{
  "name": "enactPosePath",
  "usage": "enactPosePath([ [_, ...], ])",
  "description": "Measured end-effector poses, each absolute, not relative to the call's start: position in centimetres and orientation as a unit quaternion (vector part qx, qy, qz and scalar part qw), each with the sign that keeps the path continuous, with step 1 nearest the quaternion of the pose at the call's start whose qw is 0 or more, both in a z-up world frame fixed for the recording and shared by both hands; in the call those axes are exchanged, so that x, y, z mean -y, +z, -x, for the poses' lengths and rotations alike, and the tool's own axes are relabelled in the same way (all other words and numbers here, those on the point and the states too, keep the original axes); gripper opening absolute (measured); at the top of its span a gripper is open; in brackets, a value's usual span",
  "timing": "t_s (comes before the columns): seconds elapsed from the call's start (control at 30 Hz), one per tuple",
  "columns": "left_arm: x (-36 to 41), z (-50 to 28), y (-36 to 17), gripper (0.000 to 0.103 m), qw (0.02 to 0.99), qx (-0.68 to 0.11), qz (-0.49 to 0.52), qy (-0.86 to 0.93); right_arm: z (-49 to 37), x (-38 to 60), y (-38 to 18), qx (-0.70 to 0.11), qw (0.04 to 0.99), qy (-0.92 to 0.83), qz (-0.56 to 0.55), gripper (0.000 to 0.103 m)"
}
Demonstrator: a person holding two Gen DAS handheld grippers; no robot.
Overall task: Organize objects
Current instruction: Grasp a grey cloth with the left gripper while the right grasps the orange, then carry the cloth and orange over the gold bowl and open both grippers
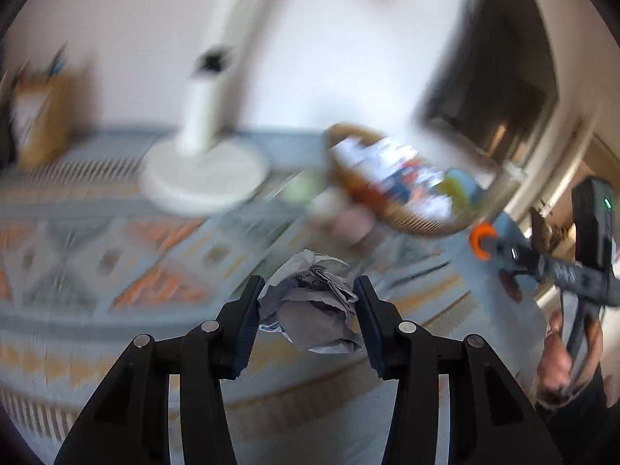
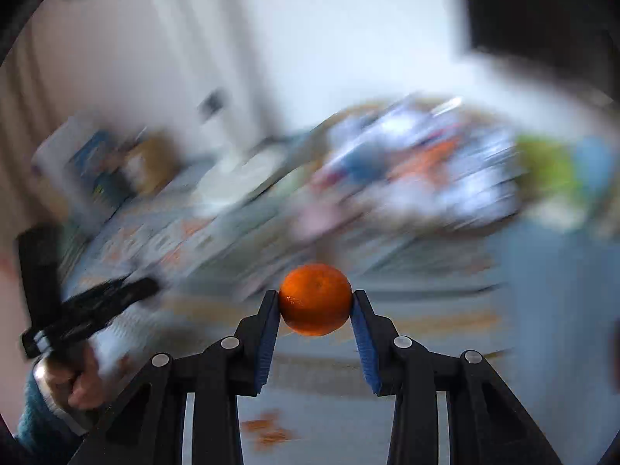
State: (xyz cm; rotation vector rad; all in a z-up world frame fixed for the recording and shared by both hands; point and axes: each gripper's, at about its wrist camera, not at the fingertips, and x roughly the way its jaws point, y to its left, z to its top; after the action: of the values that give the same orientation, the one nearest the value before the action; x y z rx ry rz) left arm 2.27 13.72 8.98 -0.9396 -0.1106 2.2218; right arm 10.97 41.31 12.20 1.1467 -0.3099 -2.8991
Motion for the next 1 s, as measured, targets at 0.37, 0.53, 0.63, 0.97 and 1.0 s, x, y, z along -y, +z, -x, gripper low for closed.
enactPosePath([
  [0.37, -30.3, 3.9, 13.7, 0.058, 0.378, -0.016, 0.33, 0.865, -4.0, -53.0, 14.8, 0.222, -0.101, -0.912, -0.331, 0.04],
  [0.53, -29.3, 4.6, 14.1, 0.077, 0.373, -0.016, 0.334, 0.866, -3.2, -54.2, 13.5, 0.212, -0.102, -0.907, -0.348, 0.081],
  [0.63, -24.2, 3.3, 15.2, 0.078, 0.362, -0.011, 0.322, 0.875, -6.0, -53.6, 13.4, 0.223, -0.064, -0.911, -0.341, 0.081],
  [0.97, -16.1, -0.5, 8.9, 0.098, 0.336, -0.039, 0.404, 0.85, -12.0, -44.3, 8.5, 0.219, 0.051, -0.902, -0.369, 0.091],
  [1.0, -16.8, -0.6, 7.9, 0.098, 0.341, -0.043, 0.412, 0.844, -11.8, -44.0, 7.7, 0.221, 0.053, -0.899, -0.374, 0.091],
])
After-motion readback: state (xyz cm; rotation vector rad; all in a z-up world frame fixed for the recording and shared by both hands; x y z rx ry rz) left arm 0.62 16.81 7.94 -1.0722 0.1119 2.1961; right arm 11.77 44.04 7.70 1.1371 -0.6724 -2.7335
